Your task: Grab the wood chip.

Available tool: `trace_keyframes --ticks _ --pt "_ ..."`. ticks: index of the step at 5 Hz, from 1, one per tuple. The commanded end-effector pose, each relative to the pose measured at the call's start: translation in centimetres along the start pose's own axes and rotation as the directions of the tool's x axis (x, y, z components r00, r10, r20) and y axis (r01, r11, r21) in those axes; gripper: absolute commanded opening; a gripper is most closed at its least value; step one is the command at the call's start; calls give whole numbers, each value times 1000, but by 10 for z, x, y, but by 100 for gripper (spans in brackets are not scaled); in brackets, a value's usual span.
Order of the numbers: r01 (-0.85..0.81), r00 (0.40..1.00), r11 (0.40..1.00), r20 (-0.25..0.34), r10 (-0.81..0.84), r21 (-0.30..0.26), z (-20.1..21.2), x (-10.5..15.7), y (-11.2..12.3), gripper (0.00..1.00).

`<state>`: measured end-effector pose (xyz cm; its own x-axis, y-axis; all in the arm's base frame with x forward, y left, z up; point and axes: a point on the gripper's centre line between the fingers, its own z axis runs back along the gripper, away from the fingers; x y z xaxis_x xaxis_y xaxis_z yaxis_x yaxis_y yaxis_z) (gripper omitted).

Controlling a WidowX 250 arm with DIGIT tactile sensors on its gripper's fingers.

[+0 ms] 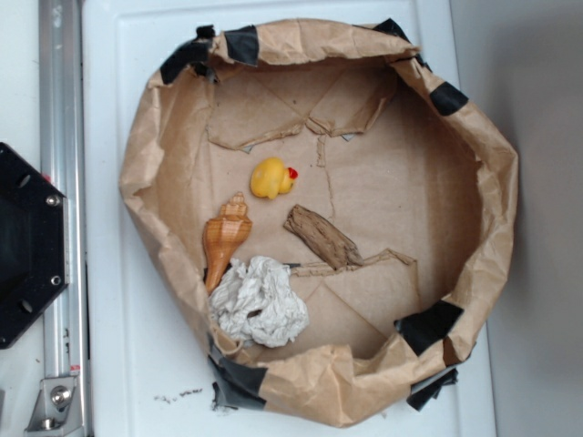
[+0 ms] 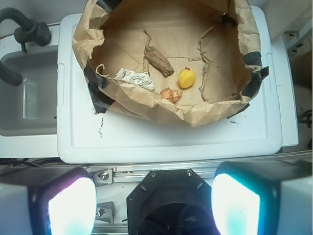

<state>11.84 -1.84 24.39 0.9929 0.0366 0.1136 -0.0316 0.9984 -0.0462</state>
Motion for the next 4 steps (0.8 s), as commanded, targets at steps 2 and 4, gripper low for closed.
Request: trace_keyframes --ticks 2,4 --pt "89 991 995 97 -93 50 -28 47 2 100" --pt "216 974 973 57 -221 77 -102 124 19 100"
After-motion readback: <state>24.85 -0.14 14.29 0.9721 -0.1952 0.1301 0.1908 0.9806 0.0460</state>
